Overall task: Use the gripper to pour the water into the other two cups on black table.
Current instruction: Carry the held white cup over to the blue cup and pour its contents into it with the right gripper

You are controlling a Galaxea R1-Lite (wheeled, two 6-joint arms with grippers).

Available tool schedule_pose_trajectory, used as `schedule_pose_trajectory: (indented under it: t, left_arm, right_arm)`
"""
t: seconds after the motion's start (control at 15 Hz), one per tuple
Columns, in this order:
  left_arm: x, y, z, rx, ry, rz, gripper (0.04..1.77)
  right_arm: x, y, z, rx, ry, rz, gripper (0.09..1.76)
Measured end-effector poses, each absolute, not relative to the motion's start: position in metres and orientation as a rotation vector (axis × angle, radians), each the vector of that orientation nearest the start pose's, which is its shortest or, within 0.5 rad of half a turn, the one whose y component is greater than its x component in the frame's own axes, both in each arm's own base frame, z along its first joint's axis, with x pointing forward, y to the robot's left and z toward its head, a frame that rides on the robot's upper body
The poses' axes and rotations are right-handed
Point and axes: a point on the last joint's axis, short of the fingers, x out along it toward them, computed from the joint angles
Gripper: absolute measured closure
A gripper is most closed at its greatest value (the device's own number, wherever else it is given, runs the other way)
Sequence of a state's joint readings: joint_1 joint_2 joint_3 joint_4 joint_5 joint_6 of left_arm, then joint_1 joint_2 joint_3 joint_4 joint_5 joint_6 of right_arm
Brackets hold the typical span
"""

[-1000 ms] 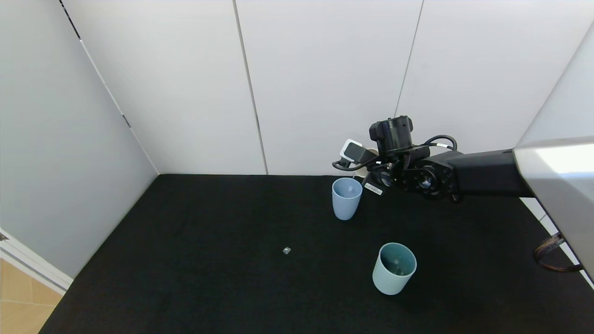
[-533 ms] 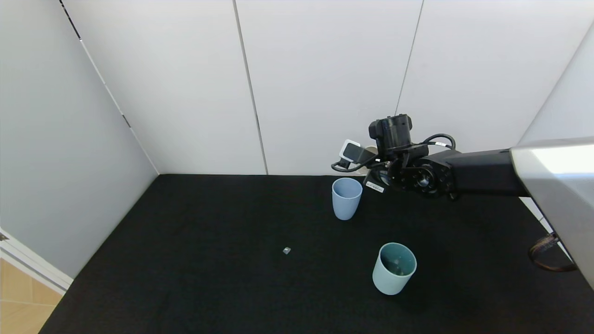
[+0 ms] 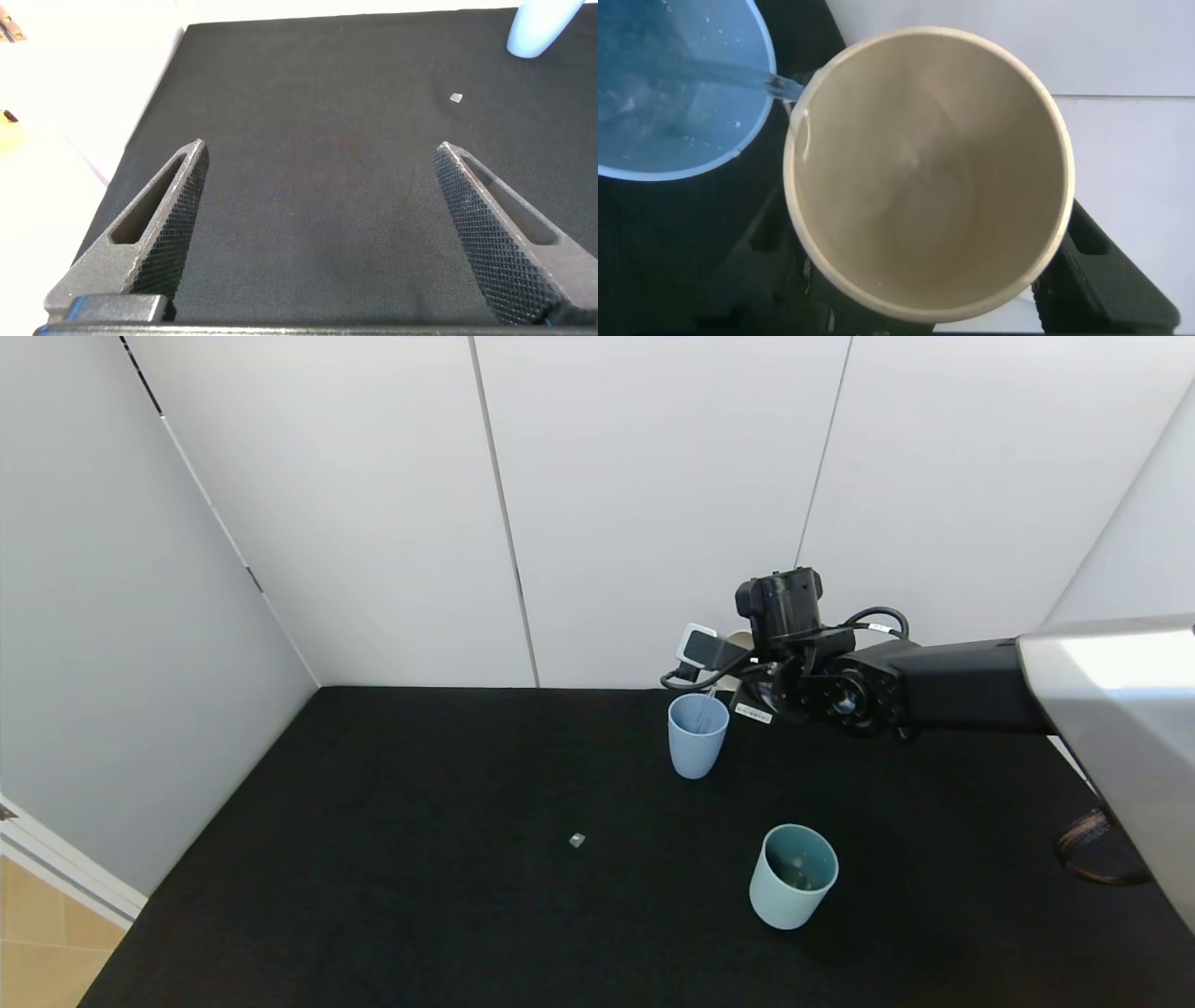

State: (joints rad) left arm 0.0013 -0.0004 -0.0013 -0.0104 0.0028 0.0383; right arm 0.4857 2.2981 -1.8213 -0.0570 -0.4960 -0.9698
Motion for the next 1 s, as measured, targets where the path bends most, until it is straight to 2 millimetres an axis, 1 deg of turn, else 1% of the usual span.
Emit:
schedule_pose_trajectory:
  t: [1.0]
  left_arm:
    - [-0.0228,0.0000,0.0765,0.038,-0.011,0.004,0.09]
  right_arm:
    - [0.4306,0.2160,0.1738,-1.192,0.336,0.175,0.57]
